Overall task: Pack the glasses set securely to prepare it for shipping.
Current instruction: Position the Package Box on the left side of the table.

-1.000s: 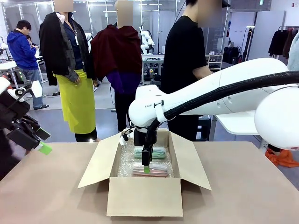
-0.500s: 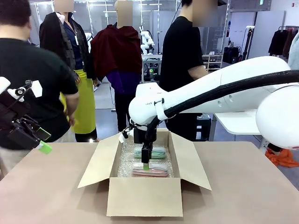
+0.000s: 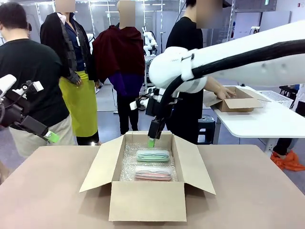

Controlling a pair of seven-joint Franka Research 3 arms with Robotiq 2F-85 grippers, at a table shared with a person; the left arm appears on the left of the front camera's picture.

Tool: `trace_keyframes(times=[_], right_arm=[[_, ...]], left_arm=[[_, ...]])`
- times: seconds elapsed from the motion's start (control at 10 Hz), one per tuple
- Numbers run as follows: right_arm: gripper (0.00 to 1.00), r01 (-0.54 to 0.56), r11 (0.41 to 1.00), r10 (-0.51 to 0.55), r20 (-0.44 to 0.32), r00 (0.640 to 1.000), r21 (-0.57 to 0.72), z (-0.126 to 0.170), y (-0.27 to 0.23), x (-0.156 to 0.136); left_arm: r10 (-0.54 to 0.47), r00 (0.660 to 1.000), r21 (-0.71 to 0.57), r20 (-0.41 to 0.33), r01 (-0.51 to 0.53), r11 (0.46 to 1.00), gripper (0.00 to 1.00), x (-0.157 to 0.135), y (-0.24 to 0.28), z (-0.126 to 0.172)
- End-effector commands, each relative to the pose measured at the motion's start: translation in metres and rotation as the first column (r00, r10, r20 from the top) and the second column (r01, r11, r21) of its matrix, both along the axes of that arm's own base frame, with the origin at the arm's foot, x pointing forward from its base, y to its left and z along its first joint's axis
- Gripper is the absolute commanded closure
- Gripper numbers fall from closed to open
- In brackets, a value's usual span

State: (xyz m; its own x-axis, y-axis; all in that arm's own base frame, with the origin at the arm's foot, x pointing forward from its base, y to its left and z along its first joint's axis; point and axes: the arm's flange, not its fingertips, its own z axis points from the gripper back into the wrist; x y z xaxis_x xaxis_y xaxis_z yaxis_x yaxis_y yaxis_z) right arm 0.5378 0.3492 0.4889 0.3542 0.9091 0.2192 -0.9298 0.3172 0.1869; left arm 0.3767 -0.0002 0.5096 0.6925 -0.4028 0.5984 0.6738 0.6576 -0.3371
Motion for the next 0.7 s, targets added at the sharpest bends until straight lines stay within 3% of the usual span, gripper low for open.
trace_keyframes(times=[0.0,0.2,0.3,0.5,0.6], right_arm=[[0.00,0.142,0.988,-0.146,0.058,0.988,0.063,0.005,-0.045,-0.045],[0.00,0.241,0.962,-0.256,0.114,0.960,0.131,0.022,-0.088,-0.072],[0.00,0.322,0.934,-0.345,0.169,0.923,0.153,0.028,-0.115,-0.089],[0.00,0.468,0.860,-0.506,0.224,0.833,0.204,0.036,-0.168,-0.117],[0.00,0.564,0.801,-0.599,0.242,0.764,0.200,0.037,-0.193,-0.126]], left_arm=[[0.061,0.993,-0.141,-0.101,-0.075,0.987,0.00,0.030,0.009,-0.015],[0.126,0.980,-0.172,-0.156,-0.153,0.973,0.00,0.056,0.021,-0.037],[0.160,0.964,-0.188,-0.212,-0.201,0.961,0.00,0.068,0.025,-0.052],[0.182,0.926,-0.225,-0.332,-0.265,0.938,0.00,0.082,0.027,-0.072],[0.205,0.912,-0.223,-0.354,-0.295,0.929,0.00,0.088,0.028,-0.081]])
